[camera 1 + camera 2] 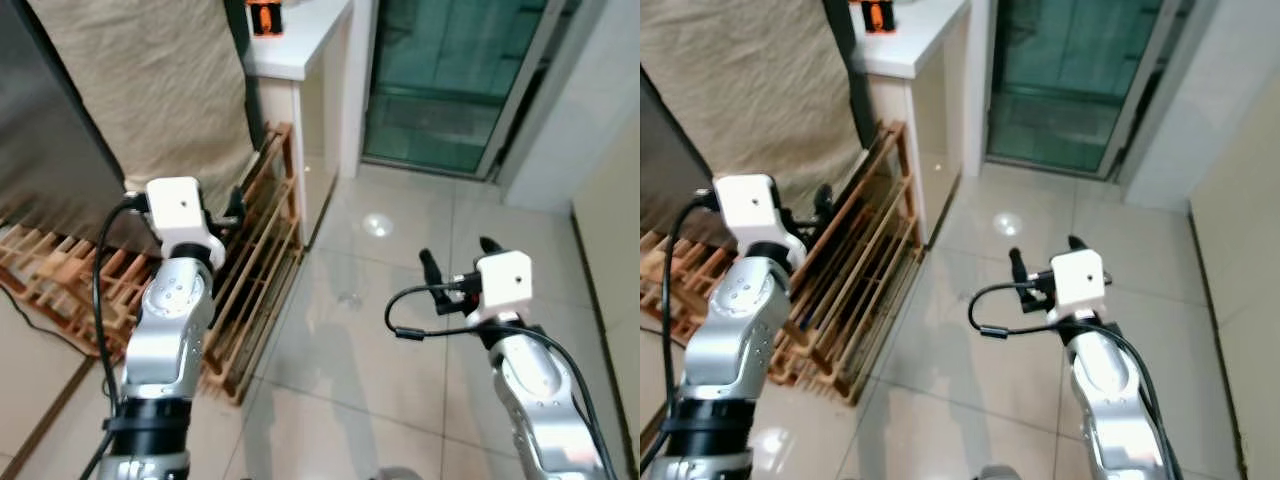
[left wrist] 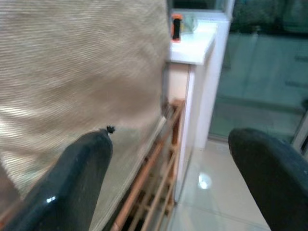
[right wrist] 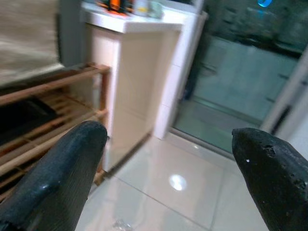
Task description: Restocking fridge
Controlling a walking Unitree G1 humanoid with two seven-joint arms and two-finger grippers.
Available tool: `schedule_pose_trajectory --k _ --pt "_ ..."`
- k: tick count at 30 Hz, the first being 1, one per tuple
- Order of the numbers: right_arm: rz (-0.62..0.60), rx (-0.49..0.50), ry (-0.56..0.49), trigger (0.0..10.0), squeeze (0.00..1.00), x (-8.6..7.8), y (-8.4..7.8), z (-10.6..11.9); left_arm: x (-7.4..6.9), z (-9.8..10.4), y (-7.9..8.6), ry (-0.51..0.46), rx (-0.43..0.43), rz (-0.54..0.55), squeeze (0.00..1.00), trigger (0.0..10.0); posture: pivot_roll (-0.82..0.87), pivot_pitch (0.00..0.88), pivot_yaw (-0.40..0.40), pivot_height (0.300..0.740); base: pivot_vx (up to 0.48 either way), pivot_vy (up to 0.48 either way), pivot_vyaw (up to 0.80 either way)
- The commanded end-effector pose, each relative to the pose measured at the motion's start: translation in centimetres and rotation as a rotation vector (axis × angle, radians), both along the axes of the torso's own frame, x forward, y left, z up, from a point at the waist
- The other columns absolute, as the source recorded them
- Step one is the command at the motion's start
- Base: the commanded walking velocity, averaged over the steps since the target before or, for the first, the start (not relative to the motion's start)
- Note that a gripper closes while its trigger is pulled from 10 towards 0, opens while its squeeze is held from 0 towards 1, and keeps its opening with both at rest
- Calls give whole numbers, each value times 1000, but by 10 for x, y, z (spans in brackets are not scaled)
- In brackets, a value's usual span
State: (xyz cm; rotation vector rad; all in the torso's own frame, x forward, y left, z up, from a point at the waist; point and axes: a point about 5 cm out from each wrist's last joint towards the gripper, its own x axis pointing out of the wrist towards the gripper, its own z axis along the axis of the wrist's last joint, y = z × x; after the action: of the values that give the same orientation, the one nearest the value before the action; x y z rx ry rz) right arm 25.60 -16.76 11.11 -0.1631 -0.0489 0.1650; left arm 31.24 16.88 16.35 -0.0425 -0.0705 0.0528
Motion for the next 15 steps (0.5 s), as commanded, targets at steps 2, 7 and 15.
schedule_pose_trajectory --k 2,7,15 --pt "20 13 -8 10000 0 1 8 2 -4 2 9 -26 11 0 0 10000 -155 19 38 740 0 0 281" --pt "19 18 -2 10000 0 0 8 0 -5 3 11 -39 -12 17 0 10000 -155 28 39 740 329 55 0" --pt "19 26 -1 10000 0 -1 10 -1 -5 6 10 -52 1 1 0 10000 -155 36 40 740 368 253 0"
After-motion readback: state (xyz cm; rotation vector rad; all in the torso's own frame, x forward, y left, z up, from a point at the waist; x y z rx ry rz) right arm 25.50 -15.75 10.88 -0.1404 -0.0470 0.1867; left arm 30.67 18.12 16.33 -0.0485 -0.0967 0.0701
